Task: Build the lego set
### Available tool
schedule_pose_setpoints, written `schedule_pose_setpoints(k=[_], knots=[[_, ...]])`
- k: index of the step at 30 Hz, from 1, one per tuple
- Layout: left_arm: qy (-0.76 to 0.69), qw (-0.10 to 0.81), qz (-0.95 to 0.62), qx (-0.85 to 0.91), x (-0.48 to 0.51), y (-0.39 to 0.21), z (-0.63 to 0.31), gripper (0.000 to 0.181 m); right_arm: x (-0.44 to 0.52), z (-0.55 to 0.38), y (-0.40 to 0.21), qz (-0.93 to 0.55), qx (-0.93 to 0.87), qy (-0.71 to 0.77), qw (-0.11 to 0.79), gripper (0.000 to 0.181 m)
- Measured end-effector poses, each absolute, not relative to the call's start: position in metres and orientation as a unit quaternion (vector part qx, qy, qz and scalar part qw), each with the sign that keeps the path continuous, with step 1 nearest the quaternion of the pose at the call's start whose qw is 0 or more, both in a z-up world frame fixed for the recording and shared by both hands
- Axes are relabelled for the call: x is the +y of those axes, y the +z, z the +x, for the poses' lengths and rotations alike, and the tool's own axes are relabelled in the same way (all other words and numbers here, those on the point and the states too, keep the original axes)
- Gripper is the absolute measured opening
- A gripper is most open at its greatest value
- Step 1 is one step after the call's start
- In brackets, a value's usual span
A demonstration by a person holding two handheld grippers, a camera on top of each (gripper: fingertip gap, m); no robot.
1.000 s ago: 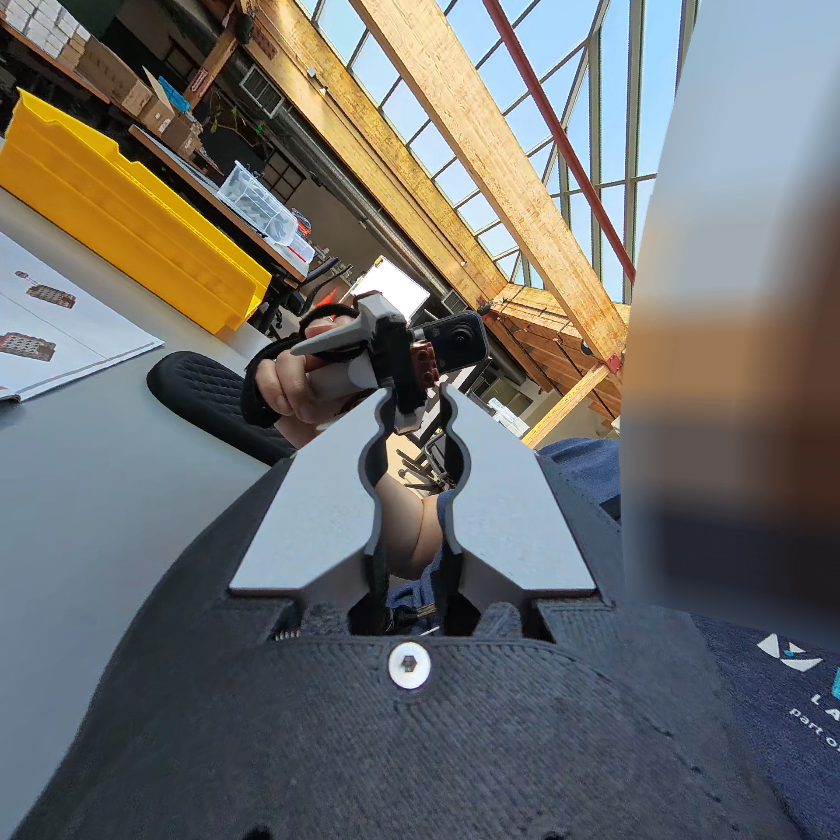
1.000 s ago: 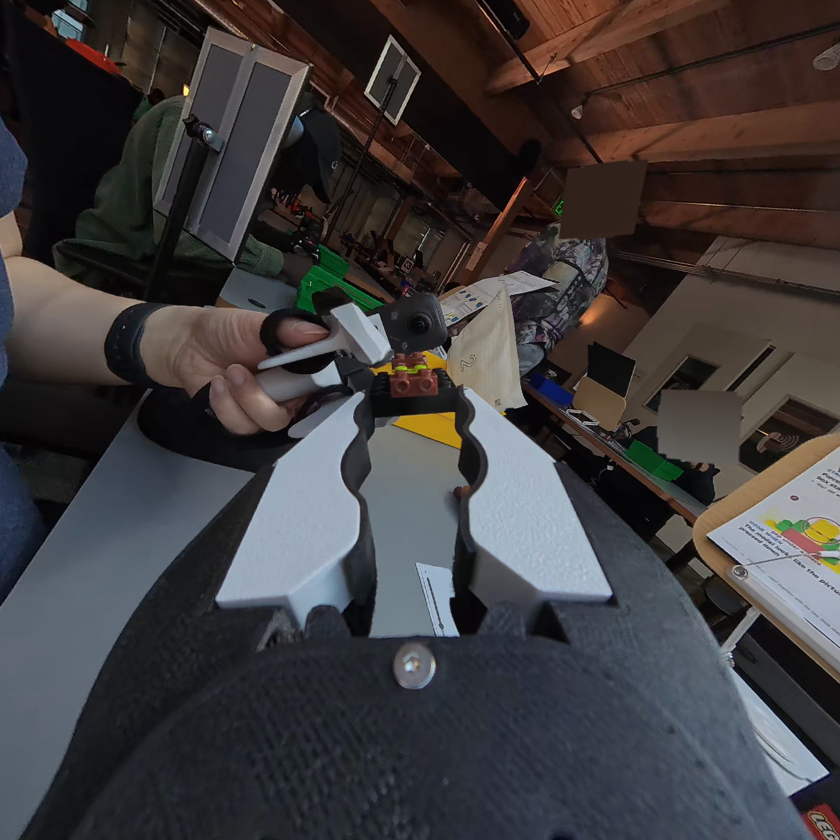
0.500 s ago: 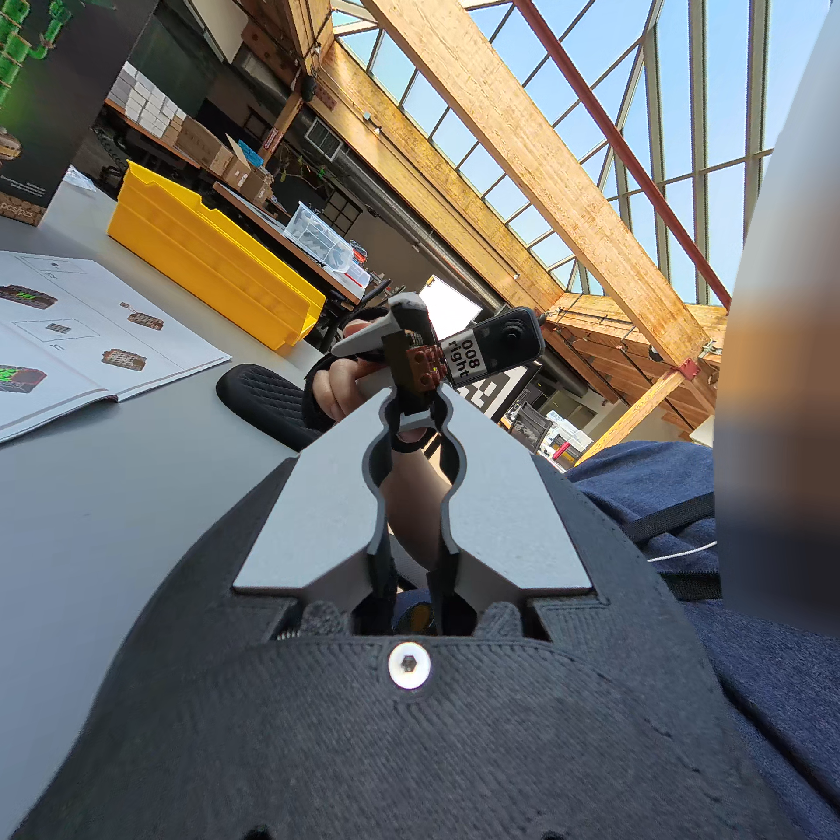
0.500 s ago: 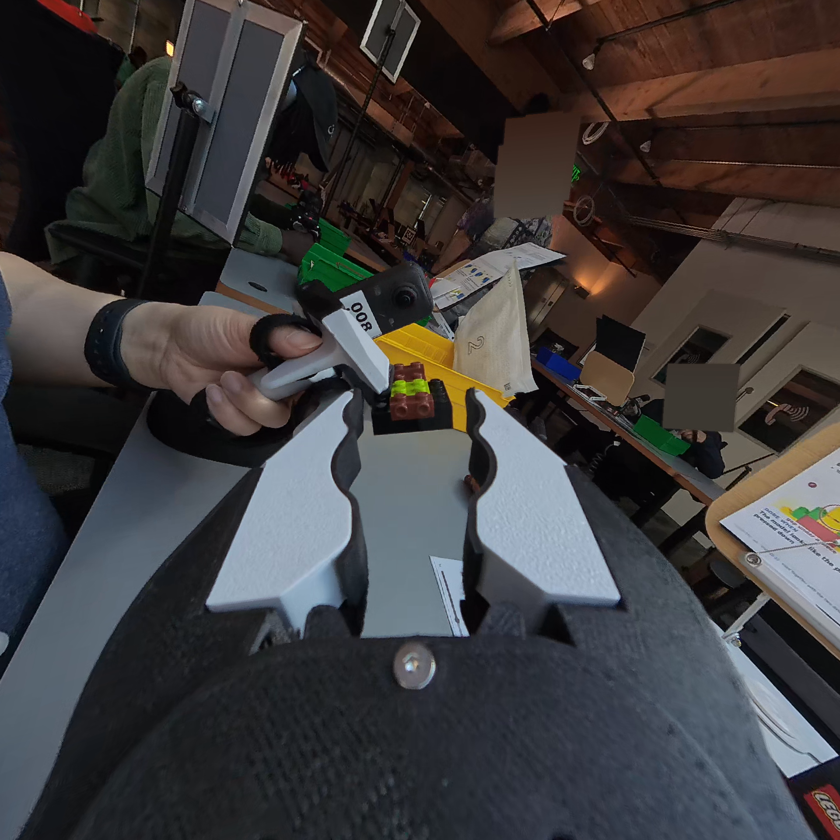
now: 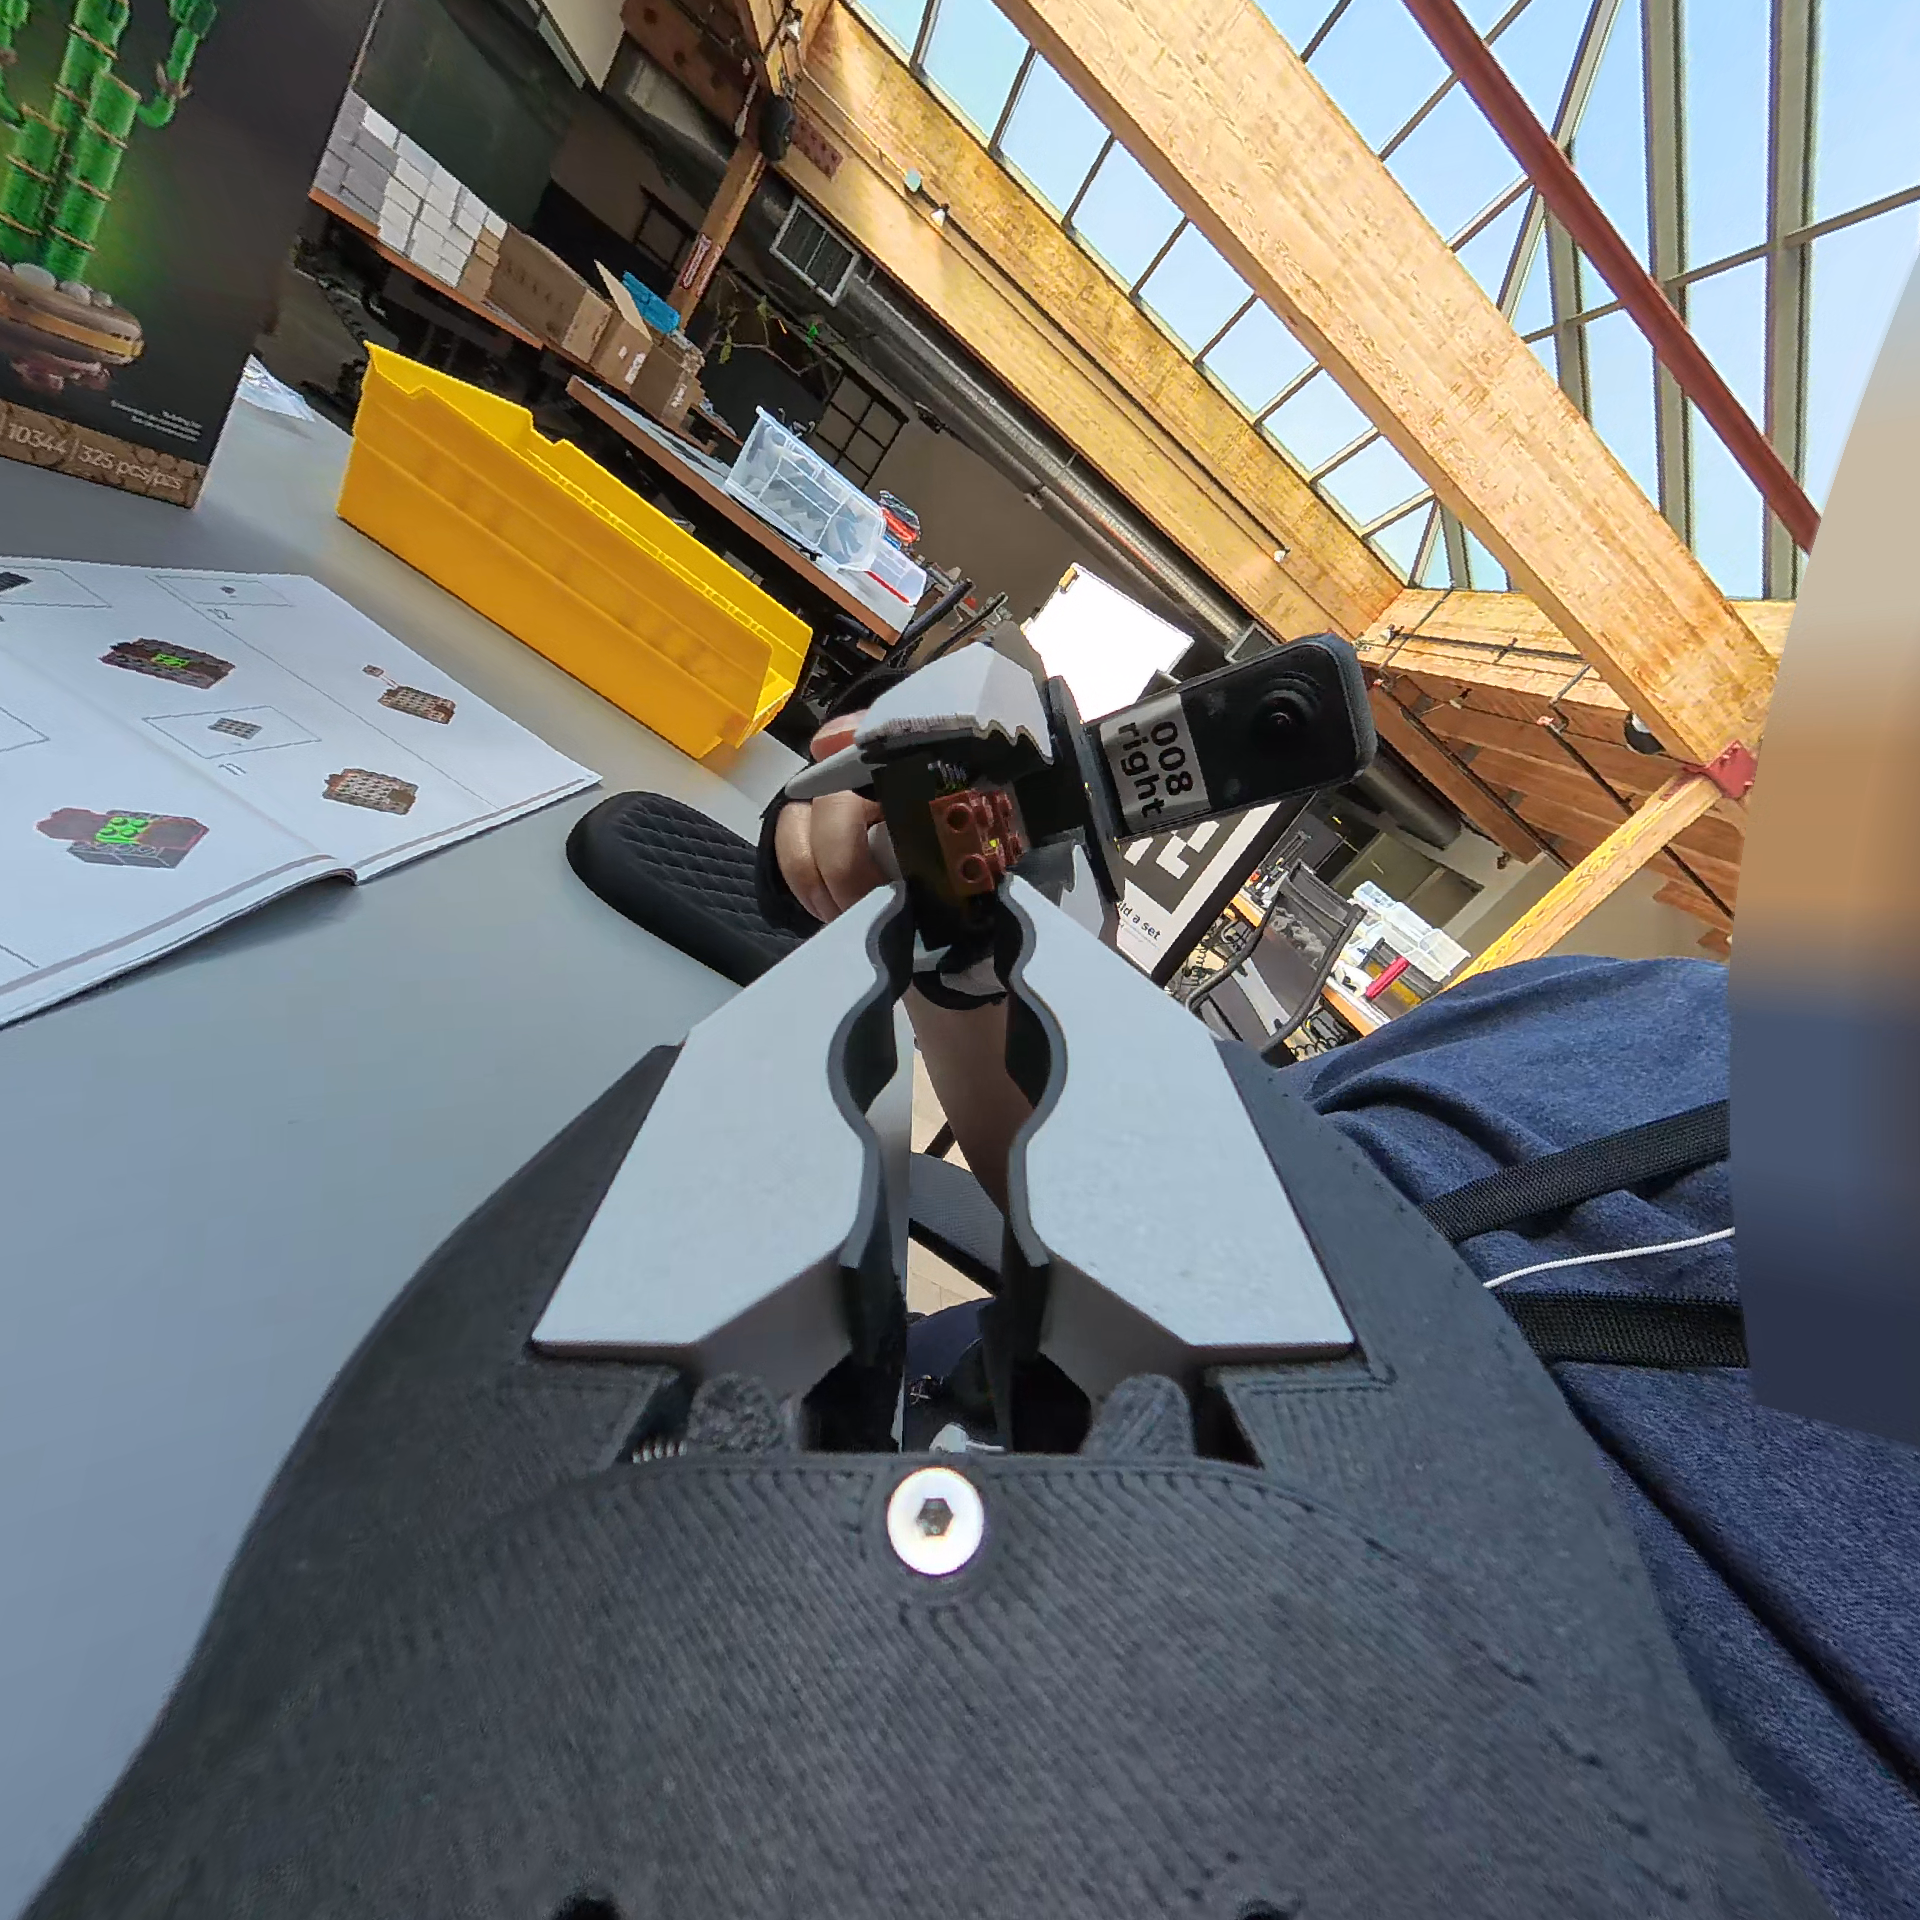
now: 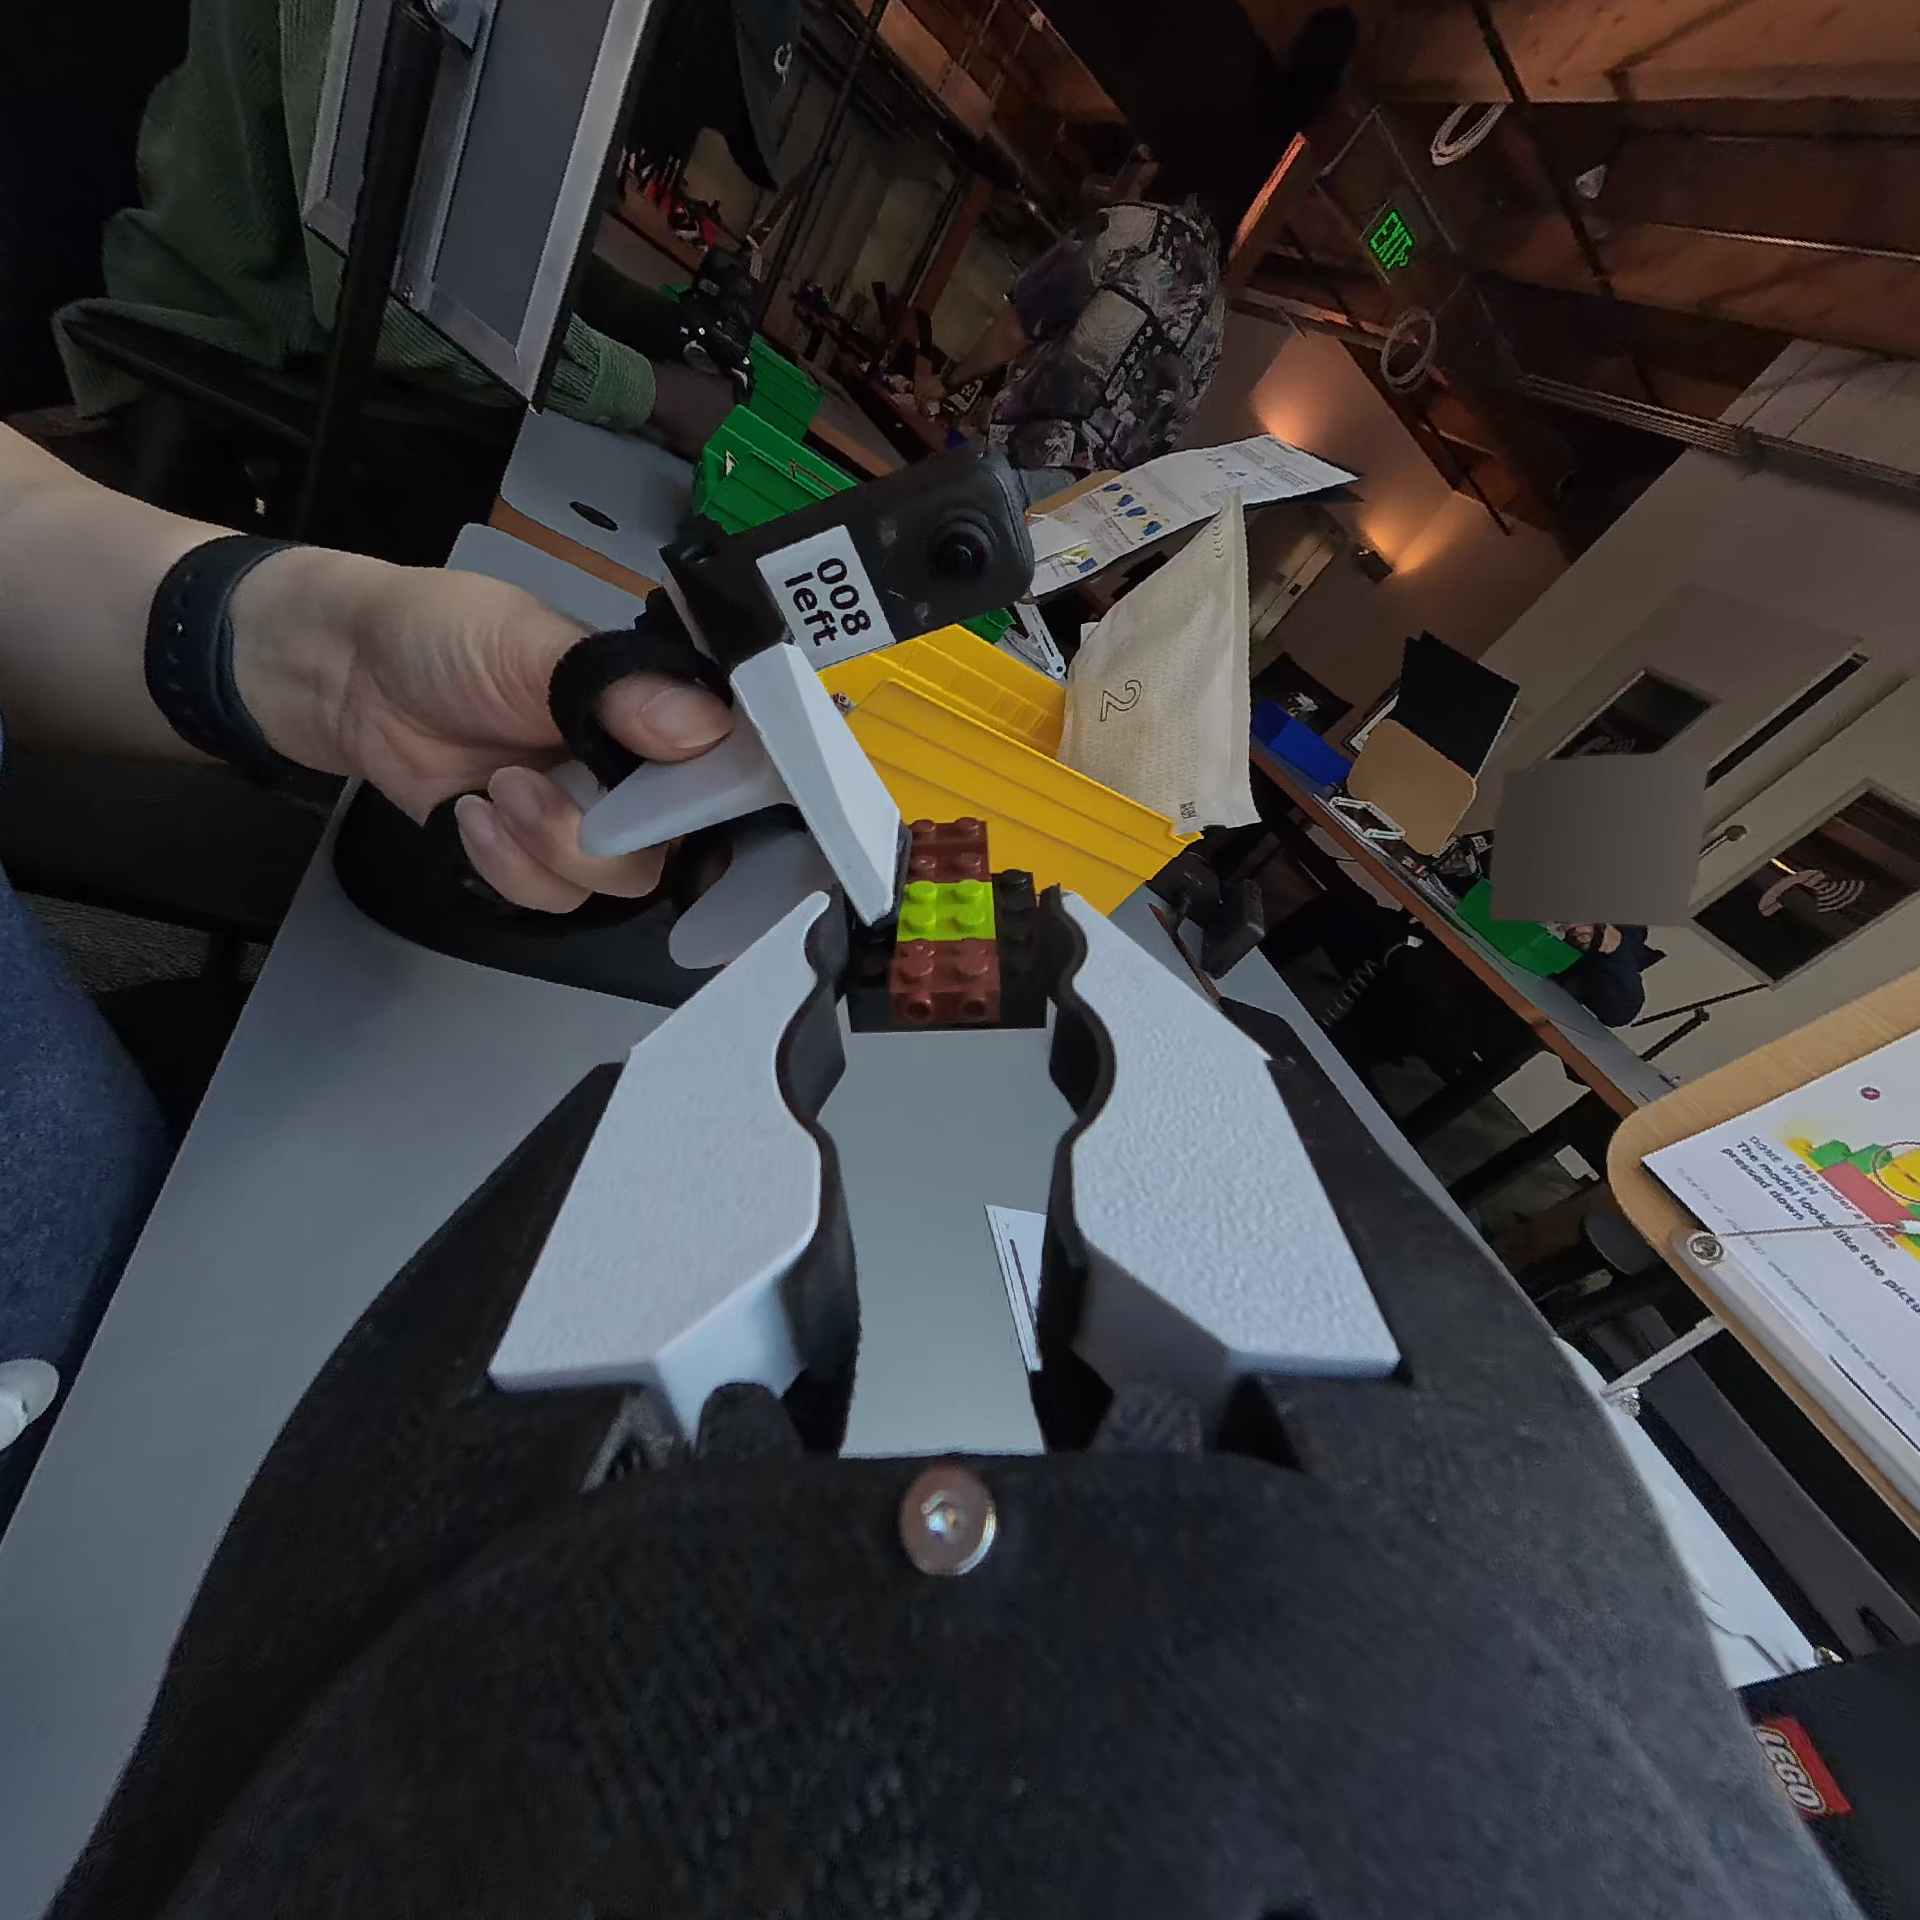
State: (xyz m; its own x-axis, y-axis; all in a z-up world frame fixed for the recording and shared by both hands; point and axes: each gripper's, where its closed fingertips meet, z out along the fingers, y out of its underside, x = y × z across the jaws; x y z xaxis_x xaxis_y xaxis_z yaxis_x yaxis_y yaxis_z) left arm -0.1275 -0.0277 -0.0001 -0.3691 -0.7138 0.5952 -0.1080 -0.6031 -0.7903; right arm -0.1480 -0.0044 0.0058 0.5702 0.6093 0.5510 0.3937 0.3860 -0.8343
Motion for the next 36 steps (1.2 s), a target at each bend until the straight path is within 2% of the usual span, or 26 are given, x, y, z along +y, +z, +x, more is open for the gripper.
schedule_pose_setpoints(k=[5, 7, 12, 20, 26, 36], knots=[[-0.741, 0.205, -0.517, 0.375, -0.029, 0.001, -0.127, 0.014, -0.005, -0.147, 0.007, -0.549, -0.452, 0.056, 0.700, 0.035], [-0.744, 0.210, -0.521, 0.362, -0.024, 0.003, -0.128, 0.029, -0.005, -0.144, 0.011, -0.542, -0.443, 0.034, 0.714, 0.035], [-0.761, 0.223, -0.501, 0.347, -0.024, 0.014, -0.133, 0.017, -0.008, -0.142, 0.023, -0.503, -0.429, -0.064, 0.748, 0.035], [-0.792, 0.254, -0.471, 0.294, -0.022, 0.025, -0.128, 0.016, -0.004, -0.148, 0.026, -0.479, -0.405, -0.137, 0.767, 0.035], [-0.832, 0.243, -0.438, 0.240, -0.019, 0.035, -0.130, 0.016, -0.006, -0.150, 0.035, -0.454, -0.374, -0.180, 0.788, 0.035], [-0.811, 0.308, -0.439, 0.233, -0.019, 0.039, -0.131, 0.019, -0.006, -0.148, 0.043, -0.424, -0.312, -0.256, 0.810, 0.035]])
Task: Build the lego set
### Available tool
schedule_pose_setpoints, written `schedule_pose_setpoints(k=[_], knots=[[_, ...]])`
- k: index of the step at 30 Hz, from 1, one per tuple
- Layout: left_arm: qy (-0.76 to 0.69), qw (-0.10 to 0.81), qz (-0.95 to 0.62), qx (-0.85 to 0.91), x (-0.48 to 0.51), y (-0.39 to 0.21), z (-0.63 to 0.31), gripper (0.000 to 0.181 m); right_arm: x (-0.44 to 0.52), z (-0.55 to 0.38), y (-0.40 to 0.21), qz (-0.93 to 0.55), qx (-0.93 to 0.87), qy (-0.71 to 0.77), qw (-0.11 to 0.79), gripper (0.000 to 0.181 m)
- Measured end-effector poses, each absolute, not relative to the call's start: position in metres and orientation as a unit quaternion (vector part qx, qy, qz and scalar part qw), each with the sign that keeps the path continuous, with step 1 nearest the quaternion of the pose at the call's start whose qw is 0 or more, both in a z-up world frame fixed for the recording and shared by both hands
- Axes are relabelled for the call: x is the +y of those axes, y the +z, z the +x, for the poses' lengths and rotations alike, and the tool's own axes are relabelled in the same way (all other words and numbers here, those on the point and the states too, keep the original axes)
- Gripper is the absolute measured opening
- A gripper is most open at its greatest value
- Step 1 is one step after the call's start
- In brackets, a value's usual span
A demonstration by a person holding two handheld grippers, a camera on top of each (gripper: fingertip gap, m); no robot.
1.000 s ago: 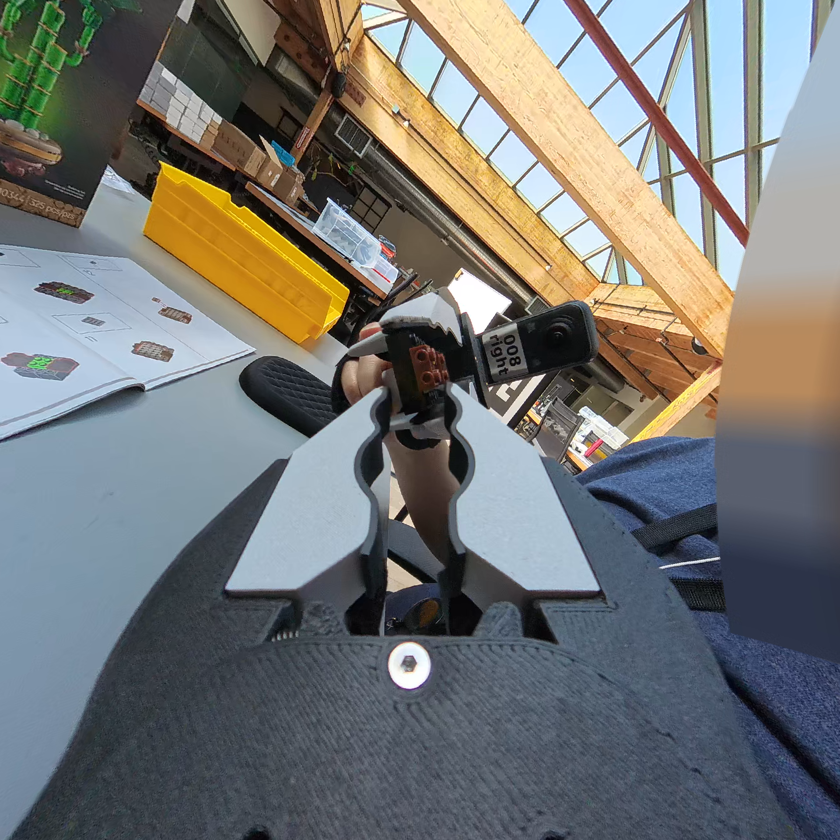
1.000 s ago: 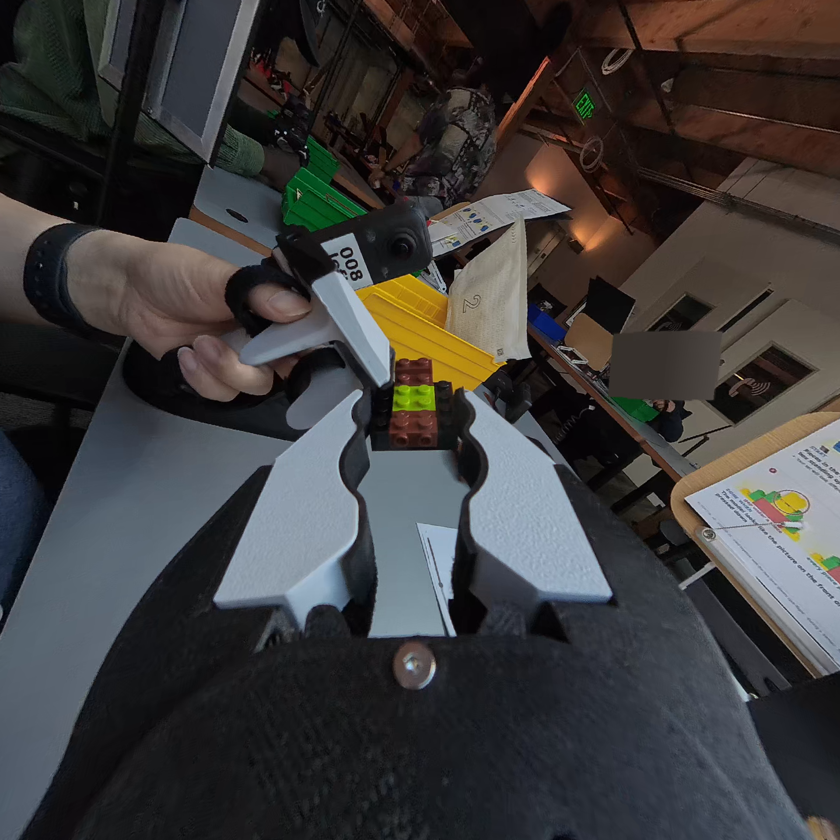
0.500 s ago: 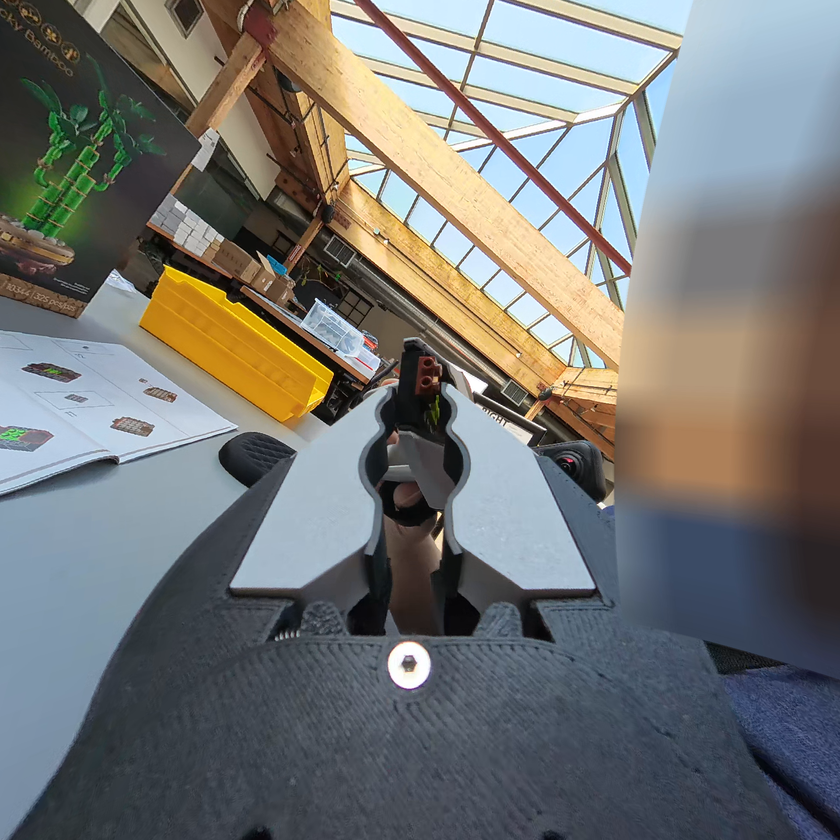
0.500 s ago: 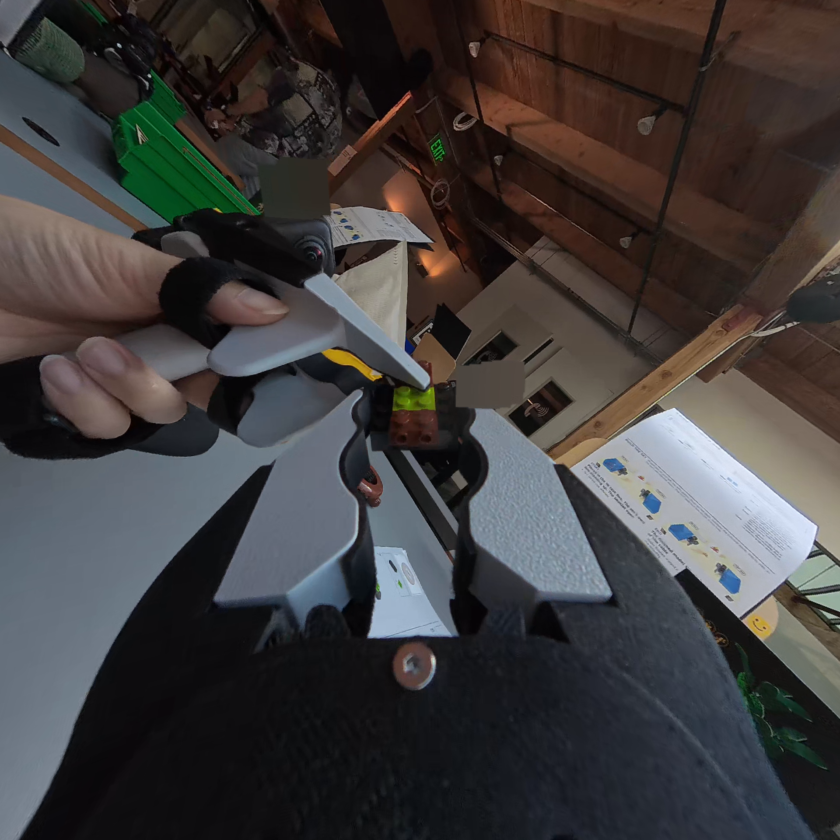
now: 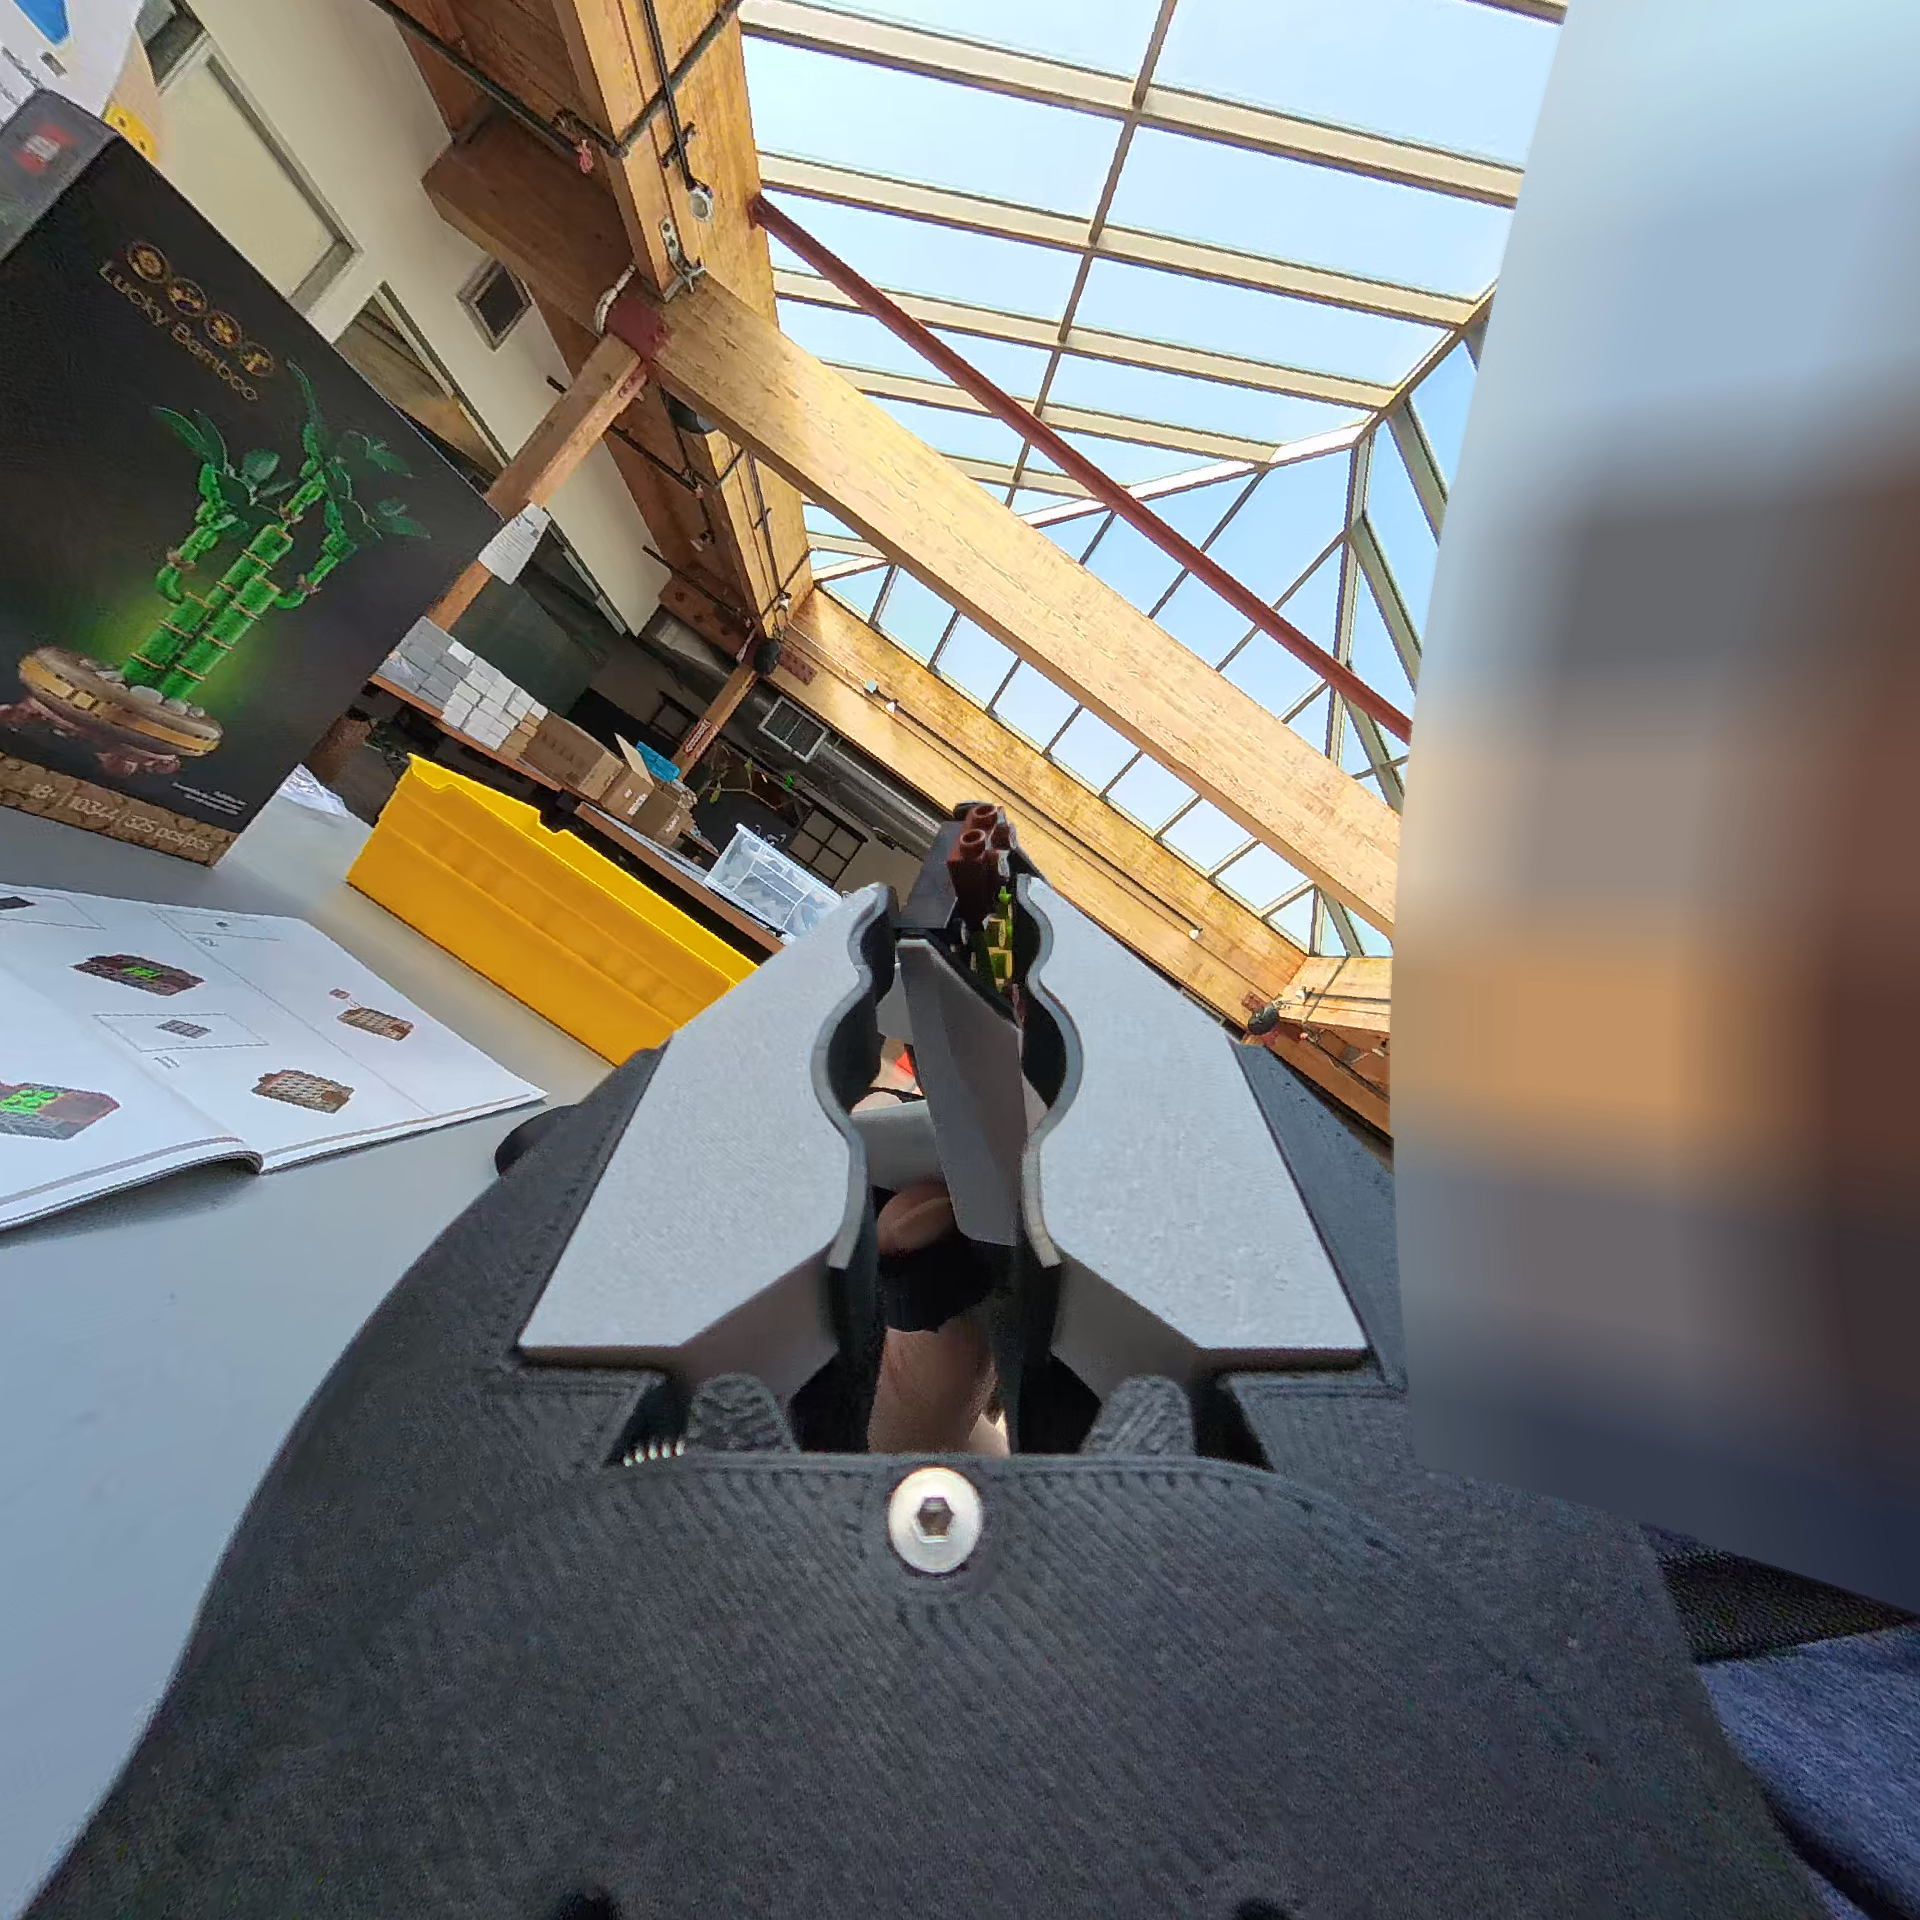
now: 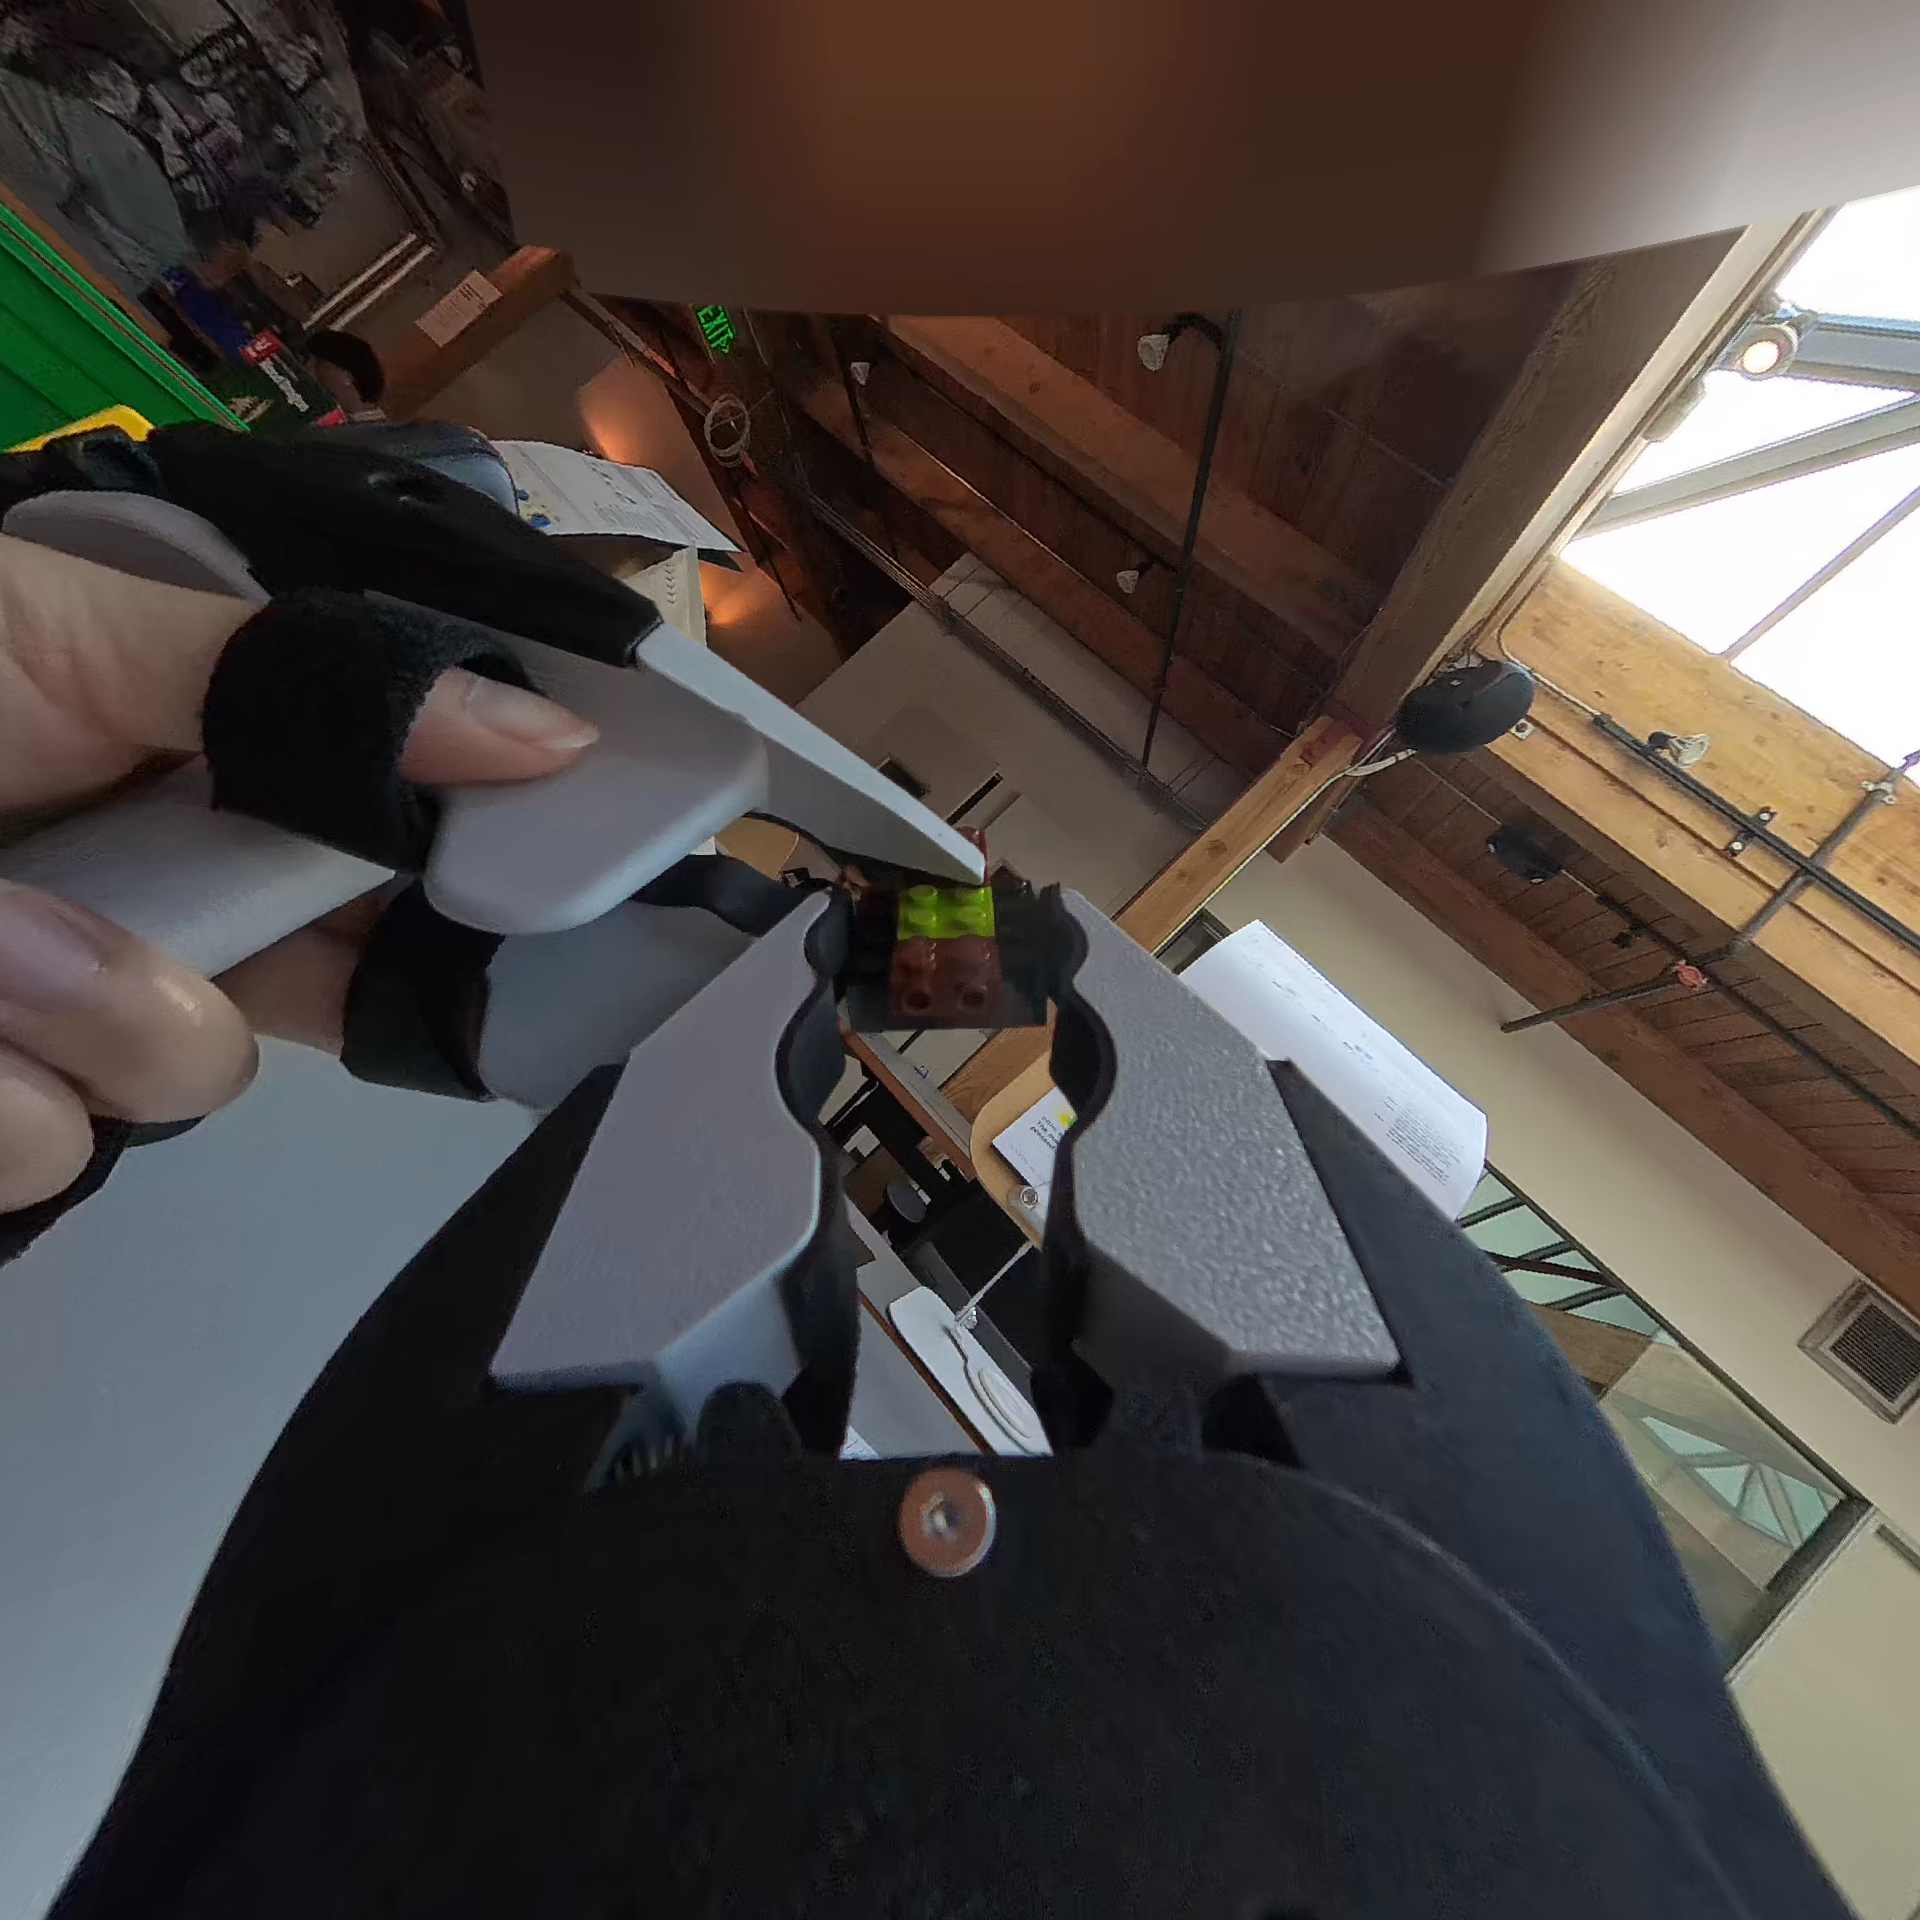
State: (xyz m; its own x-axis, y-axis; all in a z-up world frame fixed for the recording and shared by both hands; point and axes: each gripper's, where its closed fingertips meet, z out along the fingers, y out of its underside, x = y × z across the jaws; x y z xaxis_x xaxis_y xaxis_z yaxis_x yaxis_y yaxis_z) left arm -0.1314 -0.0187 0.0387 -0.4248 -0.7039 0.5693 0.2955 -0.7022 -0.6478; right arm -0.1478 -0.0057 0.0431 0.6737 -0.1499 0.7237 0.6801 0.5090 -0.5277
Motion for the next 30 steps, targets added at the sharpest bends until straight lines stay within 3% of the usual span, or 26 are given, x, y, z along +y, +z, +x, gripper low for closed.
schedule_pose_setpoints(k=[30], knots=[[-0.810, 0.308, -0.435, 0.245, -0.0157, 0.0435, -0.1338, 0.012, -0.0032, -0.1415, 0.0470, -0.461, -0.272, -0.112, 0.837, 0.035]])
